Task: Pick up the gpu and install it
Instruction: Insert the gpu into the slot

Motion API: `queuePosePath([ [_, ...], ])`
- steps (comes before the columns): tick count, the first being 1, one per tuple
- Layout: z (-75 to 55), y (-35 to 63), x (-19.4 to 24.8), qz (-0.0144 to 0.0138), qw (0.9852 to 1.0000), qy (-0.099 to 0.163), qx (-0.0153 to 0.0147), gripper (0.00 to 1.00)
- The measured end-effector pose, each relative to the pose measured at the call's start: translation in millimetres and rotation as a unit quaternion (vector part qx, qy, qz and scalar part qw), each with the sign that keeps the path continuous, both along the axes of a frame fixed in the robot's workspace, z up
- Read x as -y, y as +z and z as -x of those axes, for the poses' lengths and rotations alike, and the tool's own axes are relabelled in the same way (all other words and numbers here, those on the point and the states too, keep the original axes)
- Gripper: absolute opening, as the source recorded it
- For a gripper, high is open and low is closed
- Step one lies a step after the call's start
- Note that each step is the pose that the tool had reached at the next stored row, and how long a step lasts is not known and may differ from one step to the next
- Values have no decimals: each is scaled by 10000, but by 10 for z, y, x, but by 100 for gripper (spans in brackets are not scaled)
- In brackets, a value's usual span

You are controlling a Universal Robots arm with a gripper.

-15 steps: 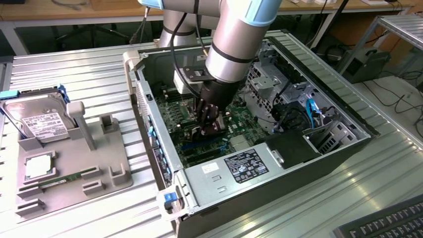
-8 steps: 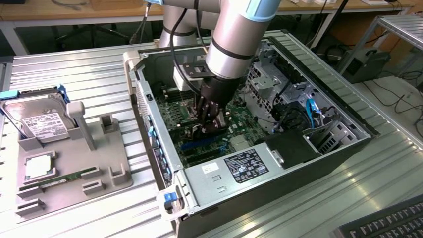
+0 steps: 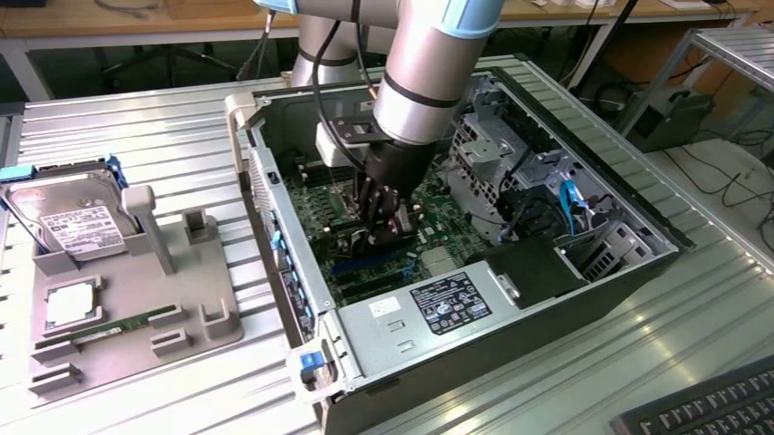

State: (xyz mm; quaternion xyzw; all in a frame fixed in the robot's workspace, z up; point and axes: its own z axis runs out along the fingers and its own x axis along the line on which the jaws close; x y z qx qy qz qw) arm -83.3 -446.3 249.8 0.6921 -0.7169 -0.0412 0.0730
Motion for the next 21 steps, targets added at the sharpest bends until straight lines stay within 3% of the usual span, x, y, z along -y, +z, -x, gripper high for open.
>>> queuePosePath([
  [7,-3,-2,1,6,10000,0,0,26],
  [13,-14,-1,9,36,10000,0,0,26],
  [21,-6,-4,16,43,10000,34,12,26],
])
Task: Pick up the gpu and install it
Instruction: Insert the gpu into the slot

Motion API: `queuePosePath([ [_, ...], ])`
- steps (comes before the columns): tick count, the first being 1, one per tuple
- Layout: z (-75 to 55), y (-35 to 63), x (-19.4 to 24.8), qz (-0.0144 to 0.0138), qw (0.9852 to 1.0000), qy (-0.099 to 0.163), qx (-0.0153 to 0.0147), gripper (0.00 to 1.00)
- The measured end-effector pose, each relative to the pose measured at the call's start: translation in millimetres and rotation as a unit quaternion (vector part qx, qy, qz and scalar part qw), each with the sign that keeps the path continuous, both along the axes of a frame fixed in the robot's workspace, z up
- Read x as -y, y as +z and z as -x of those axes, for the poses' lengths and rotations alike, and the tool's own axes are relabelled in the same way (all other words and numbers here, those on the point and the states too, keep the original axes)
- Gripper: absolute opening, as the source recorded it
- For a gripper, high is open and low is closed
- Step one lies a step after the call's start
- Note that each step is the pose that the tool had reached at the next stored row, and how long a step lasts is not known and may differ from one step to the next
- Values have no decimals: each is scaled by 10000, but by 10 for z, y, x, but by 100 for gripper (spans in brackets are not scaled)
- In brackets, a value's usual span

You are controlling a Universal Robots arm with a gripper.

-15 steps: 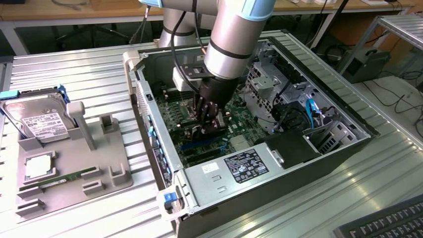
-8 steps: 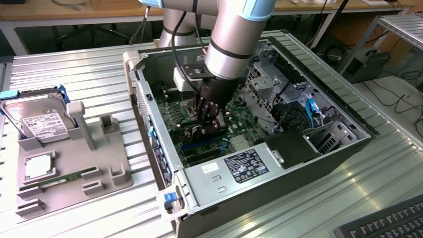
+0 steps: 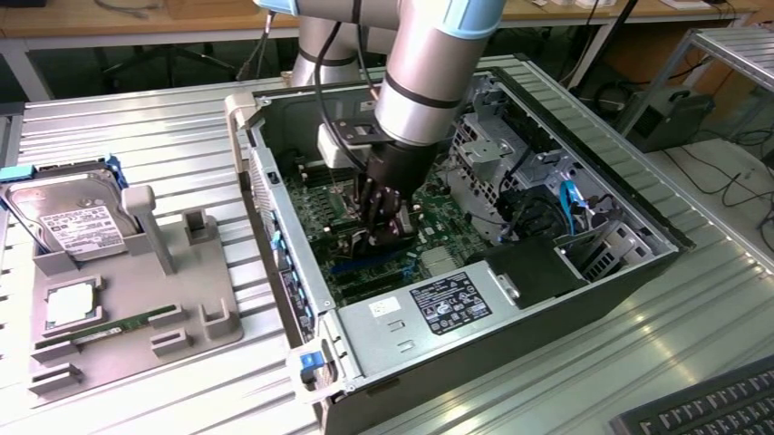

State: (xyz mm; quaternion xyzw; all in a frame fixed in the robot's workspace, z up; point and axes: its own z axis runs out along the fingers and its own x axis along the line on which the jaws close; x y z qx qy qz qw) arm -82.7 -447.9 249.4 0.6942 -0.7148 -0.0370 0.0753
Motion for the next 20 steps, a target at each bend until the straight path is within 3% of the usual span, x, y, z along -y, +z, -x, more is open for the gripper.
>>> queuePosePath([
  [8,8,-26,0,0,10000,58,37,26],
  [15,9,-29,-1,-3,10000,58,43,27],
  [16,9,-16,-1,-4,10000,58,44,34],
  [20,21,105,0,-7,10000,65,58,34],
])
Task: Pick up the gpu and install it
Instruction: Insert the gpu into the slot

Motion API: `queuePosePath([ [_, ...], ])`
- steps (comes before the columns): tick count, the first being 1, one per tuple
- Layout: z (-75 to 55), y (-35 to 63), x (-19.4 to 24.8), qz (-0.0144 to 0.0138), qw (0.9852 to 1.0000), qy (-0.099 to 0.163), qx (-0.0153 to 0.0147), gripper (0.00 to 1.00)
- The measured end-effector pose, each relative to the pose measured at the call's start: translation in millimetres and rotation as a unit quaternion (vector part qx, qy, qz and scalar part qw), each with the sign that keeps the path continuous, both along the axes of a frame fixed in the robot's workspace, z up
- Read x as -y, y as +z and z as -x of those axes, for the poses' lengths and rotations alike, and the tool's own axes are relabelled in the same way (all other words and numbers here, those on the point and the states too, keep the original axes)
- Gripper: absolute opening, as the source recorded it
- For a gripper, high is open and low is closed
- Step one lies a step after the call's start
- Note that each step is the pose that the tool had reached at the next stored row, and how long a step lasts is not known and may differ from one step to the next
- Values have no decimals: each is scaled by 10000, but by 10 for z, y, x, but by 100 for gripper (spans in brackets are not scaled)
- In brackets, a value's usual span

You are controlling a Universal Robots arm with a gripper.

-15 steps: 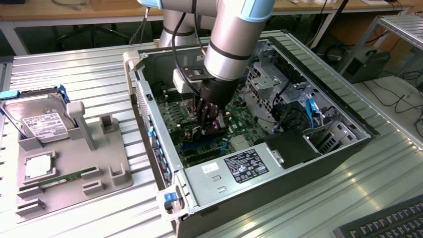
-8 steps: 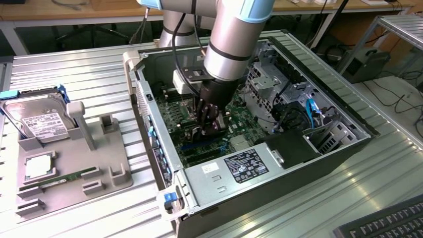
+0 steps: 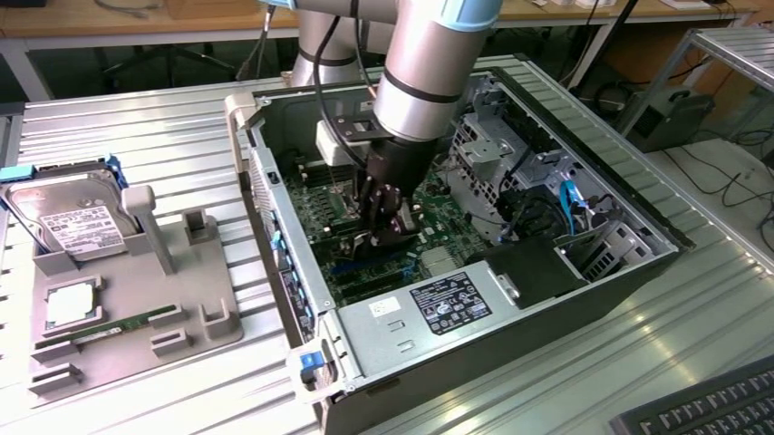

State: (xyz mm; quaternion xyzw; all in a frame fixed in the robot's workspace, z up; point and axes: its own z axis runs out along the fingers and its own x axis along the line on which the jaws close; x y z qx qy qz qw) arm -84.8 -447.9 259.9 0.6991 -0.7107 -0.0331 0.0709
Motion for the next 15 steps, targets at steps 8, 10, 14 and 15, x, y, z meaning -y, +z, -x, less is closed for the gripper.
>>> queuePosePath([
  [8,68,284,-10,-1,9999,7,127,13],
  [10,85,283,-11,-5,9997,6,242,11],
  [14,126,284,-15,-4,9996,7,298,11],
  [15,129,284,-16,-4,9996,6,298,11],
])
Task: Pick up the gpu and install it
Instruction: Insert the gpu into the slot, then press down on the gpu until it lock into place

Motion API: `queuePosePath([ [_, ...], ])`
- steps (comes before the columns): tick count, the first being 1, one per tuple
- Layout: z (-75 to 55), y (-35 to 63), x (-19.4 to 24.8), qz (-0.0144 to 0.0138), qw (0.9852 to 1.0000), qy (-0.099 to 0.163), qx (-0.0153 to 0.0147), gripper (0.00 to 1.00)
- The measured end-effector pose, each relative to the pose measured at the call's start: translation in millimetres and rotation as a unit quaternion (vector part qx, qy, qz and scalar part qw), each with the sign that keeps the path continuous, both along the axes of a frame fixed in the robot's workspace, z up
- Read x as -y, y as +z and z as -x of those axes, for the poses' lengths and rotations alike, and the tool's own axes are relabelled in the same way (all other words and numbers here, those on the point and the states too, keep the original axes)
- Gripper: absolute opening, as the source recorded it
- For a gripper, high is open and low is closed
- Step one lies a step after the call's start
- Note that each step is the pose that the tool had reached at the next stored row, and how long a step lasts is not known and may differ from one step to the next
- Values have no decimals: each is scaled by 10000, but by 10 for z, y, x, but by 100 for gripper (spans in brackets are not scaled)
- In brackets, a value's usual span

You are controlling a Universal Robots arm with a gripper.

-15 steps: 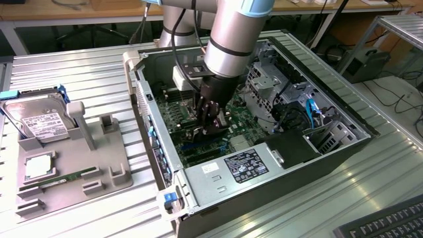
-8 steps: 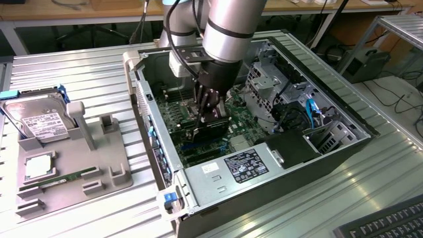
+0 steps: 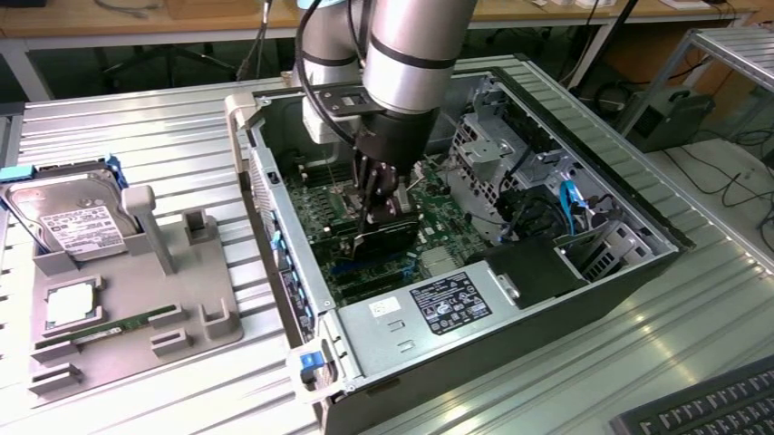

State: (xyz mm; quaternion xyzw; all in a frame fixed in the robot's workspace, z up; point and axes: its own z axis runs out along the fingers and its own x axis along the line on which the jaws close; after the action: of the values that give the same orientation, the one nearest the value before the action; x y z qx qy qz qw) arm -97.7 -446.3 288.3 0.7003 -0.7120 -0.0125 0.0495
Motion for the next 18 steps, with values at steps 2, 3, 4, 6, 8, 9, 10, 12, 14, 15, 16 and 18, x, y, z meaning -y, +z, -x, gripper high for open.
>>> queuePosePath([
  [2,5,0,-1,0,10000,0,0,11],
  [3,8,0,-2,0,10000,0,0,11],
  [4,11,0,-2,0,10000,0,0,11],
  [6,20,0,-4,0,10000,0,0,11],
  [8,30,0,-6,0,10000,0,0,11],
  [9,30,0,-6,0,10000,0,0,11],
  [10,31,0,-6,0,10000,0,0,11],
  [12,40,-4,-10,-1,10000,2,10,11],
  [14,48,-14,-22,-5,10000,19,24,11],
  [15,51,-19,-31,-6,10000,26,29,11],
  [16,53,-25,-41,-7,10000,36,36,11],
  [18,54,-35,-63,-8,10000,58,50,11],
])
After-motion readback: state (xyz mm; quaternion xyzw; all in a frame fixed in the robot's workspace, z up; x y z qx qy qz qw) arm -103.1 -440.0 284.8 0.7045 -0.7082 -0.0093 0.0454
